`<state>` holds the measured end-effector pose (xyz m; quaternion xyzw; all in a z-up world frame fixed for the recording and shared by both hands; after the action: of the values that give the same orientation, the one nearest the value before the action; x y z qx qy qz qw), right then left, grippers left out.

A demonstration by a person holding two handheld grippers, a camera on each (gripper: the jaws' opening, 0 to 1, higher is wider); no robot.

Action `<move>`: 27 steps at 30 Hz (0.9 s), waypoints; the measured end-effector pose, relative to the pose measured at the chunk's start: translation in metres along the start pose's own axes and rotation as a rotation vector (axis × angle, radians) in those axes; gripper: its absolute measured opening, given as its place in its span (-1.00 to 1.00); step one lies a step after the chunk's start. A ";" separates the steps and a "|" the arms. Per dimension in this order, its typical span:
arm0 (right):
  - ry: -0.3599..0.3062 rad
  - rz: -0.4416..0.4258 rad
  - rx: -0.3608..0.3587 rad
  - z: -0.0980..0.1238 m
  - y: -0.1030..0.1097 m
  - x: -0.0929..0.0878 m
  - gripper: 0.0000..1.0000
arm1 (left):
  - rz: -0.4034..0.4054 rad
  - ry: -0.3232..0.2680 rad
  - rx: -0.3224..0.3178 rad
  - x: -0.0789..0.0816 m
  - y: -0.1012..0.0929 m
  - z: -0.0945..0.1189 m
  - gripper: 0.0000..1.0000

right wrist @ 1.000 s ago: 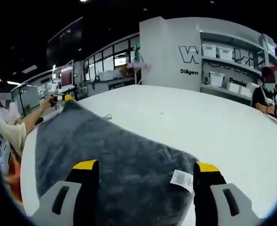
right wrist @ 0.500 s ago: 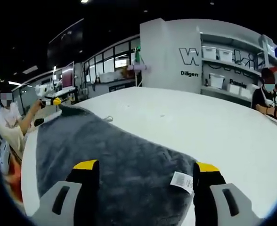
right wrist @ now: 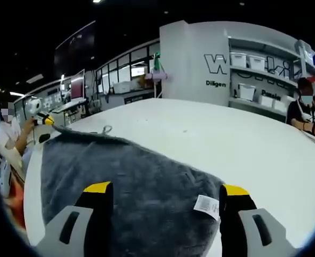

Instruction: Fold the towel on the table until its edges align and the towel forms a compact rectangular stack.

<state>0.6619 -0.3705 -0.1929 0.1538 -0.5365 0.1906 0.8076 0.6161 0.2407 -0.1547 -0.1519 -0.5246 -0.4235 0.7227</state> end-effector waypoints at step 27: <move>0.003 -0.010 0.006 -0.003 0.001 -0.001 0.63 | 0.160 0.007 -0.016 -0.059 -0.041 0.043 -0.99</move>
<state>0.6634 -0.3685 -0.1950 0.1584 -0.5338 0.1884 0.8090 0.5520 0.2714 -0.1985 -0.1976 -0.5051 -0.3692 0.7547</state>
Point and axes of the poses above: the point that each gripper's makers call its tool centre point, and the gripper's own axes: z roughly backward along the fingers, y roughly to its left, x roughly out of its top, the point moved 4 cm from there along z, roughly backward along the fingers, and after that the axes turned 4 degrees about -y, right-handed, at the moved point
